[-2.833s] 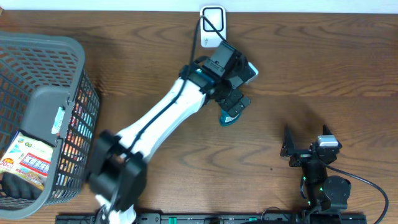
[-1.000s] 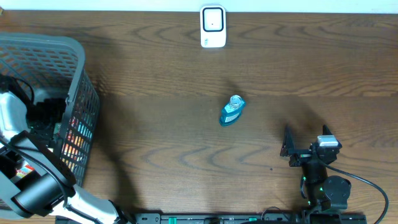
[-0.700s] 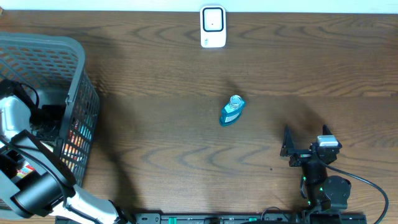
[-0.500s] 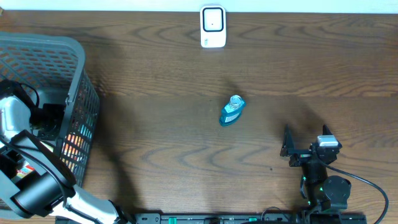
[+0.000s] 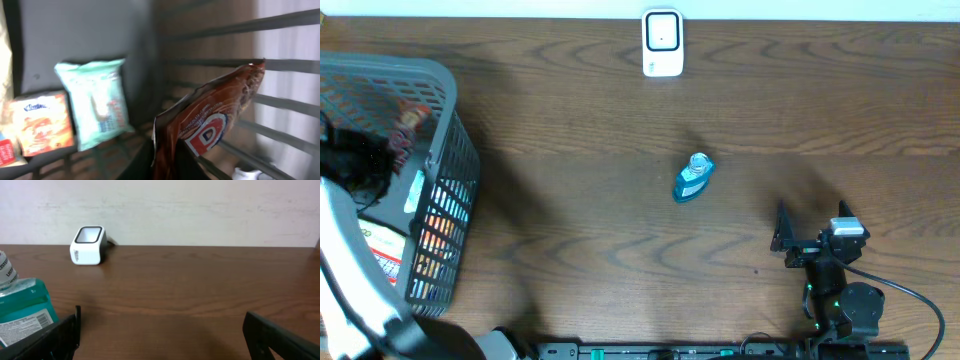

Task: Scan the item barcode
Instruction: 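Reach left gripper into basket and grasp red chocolate bar, then carry chocolate bar past scanner and place it beside bottle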

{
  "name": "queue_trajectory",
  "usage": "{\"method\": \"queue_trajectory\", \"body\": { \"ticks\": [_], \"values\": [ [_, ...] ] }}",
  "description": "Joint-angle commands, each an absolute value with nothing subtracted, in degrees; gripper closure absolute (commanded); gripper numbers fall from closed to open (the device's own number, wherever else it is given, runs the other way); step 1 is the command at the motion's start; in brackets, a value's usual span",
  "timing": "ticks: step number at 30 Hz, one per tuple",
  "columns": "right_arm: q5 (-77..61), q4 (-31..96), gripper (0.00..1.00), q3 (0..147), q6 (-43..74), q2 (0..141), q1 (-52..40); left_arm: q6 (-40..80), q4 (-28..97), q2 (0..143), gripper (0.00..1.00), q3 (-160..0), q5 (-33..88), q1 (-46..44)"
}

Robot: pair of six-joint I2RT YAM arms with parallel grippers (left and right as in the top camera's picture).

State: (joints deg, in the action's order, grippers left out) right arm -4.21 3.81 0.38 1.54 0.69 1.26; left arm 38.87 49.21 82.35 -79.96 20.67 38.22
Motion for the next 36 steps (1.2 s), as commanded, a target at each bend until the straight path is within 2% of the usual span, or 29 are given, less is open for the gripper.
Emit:
{"method": "queue_trajectory", "body": {
  "ticks": [1, 6, 10, 13, 19, 21, 26, 36],
  "values": [
    [-3.97, 4.01, 0.01, 0.32, 2.33, 0.38, 0.8, 38.41, 47.62, 74.98, 0.92, -81.03, 21.02, 38.35],
    [-3.97, 3.99, 0.01, 0.32, 2.33, 0.38, 0.8, 38.44, 41.76, 63.07, 0.93, -81.03, 22.63, 38.3],
    [-3.97, 3.99, 0.01, 0.32, 2.33, 0.38, 0.8, 38.76, 35.4, 55.59, 0.92, -81.03, 33.1, 37.76],
    [-3.97, 3.99, 0.01, 0.32, 2.33, 0.38, 0.8, 39.24, 32.05, 52.27, 0.93, -81.03, 43.38, 32.95],
    [-3.97, 4.01, 0.01, 0.32, 2.33, 0.38, 0.8, 38.63, 32.8, 53.34, 0.92, -80.44, 43.94, 19.73],
    [-3.97, 4.01, 0.01, 0.32, 2.33, 0.38, 0.8, 37.91, 33.74, 54.39, 0.93, -79.94, 42.26, 15.0],
    [-3.97, 3.99, 0.01, 0.32, 2.33, 0.38, 0.8, 43.55, 45.19, 58.87, 0.92, -78.76, 21.41, 2.87],
    [-3.97, 4.01, 0.01, 0.32, 2.33, 0.38, 0.8, 54.39, 43.46, 76.23, 0.92, -71.88, 14.22, -14.79]
  ]
}}
